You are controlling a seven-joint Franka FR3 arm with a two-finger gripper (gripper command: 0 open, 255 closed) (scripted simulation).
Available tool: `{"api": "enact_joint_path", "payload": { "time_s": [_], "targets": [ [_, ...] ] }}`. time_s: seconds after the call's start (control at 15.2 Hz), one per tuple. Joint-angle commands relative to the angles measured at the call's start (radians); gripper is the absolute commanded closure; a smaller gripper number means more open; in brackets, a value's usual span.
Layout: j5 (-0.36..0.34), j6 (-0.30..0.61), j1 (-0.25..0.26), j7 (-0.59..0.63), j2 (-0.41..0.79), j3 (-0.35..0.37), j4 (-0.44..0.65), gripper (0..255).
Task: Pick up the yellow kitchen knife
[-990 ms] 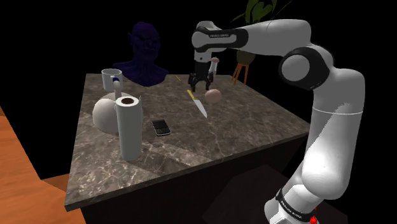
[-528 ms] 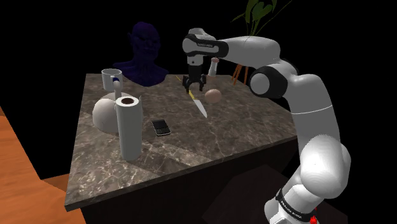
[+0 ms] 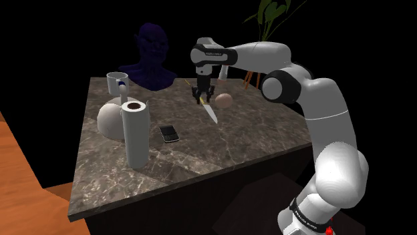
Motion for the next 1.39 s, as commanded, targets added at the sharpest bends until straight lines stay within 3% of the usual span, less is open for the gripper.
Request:
{"api": "enact_joint_path", "payload": {
  "time_s": [0.0, 0.53, 1.32],
  "targets": [
    [0.0, 0.003, 0.0, 0.0, -0.001, 0.0, -0.003, 255],
    [0.0, 0.001, 0.0, 0.0, 0.001, 0.0, 0.0, 255],
    [0.001, -0.181, -0.01, -0.001, 0.029, 0.0, 0.211, 255]
  ]
}}
